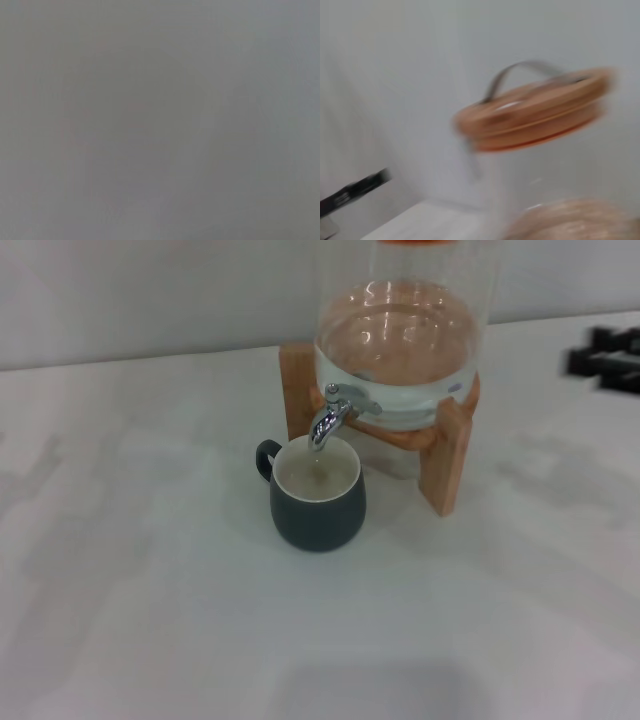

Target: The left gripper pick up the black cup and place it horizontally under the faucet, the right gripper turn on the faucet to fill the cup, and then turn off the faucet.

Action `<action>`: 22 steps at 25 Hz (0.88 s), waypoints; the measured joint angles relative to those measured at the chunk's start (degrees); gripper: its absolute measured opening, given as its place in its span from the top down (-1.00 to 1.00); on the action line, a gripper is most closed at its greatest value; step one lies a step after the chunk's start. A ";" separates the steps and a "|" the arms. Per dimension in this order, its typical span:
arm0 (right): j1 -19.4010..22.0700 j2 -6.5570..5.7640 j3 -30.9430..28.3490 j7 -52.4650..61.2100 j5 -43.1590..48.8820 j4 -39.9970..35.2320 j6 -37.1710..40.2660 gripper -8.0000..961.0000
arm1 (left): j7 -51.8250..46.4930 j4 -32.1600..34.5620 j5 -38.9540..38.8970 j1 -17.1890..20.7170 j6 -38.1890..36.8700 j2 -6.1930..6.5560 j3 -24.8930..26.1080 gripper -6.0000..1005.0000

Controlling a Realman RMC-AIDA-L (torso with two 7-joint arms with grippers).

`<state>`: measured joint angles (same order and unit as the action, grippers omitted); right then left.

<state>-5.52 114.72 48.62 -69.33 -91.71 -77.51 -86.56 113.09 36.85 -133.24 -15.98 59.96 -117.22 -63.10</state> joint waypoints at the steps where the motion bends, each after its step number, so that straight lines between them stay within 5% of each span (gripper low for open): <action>1: -0.22 0.00 -2.07 -0.71 -0.11 1.20 -0.32 -0.47 | -0.06 0.00 0.00 -0.07 -0.10 -0.09 -0.01 -0.75; 4: -2.47 -0.02 -11.70 -6.46 -0.85 8.69 -1.17 -0.47 | -0.74 -0.31 0.68 -0.26 -0.44 -0.13 -0.10 -0.75; 11: -7.75 -0.48 -23.59 -12.88 -0.69 21.57 -0.64 -0.47 | -5.62 -0.46 5.87 -0.58 -3.77 0.28 -0.01 -0.75; 16: -9.18 -2.31 -26.67 -16.28 -1.44 29.52 1.50 -0.47 | -5.66 -0.52 6.15 0.12 -4.12 0.17 0.00 -0.75; 22: -9.43 -1.08 -30.60 -22.17 -5.02 34.69 4.31 -0.47 | -5.56 -0.71 7.55 0.19 -4.33 0.20 -0.01 -0.75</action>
<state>-14.95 113.64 18.02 -91.50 -96.74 -42.82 -82.25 107.53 36.14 -125.69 -15.79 55.63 -117.03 -63.11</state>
